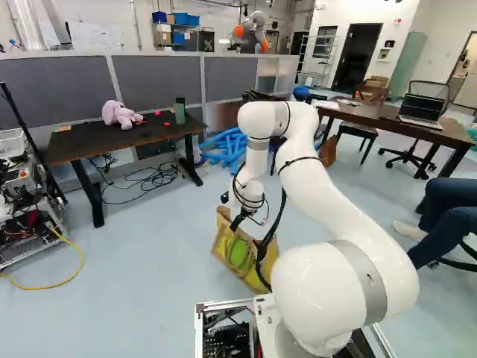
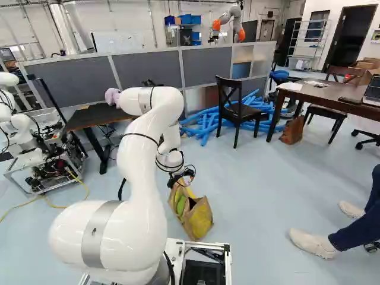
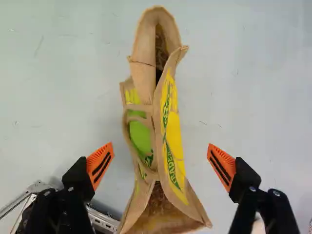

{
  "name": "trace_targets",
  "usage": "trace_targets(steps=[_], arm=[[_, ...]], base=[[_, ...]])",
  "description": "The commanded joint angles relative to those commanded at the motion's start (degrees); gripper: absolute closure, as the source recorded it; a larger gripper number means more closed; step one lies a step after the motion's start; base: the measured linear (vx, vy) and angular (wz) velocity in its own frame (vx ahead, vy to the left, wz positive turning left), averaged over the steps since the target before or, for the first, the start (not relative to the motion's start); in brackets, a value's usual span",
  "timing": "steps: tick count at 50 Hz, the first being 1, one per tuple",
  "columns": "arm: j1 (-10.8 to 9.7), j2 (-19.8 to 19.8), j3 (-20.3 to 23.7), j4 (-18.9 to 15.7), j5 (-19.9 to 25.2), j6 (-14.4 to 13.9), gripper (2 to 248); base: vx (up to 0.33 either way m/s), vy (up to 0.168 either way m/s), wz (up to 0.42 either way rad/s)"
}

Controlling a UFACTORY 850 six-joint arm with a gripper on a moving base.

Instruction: Pick up the bag on the ground and place it on the table

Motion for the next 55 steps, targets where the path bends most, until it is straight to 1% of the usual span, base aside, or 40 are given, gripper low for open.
trace_targets(steps=[24,55], arm=[[-0.1,-5.9,-6.3,0.0,-4.3,0.0,3],[0.7,-13.4,-14.9,0.0,-10.9,0.0,3]], base=[[0.000,0.000,0.000],[0.000,0.000,0.000]])
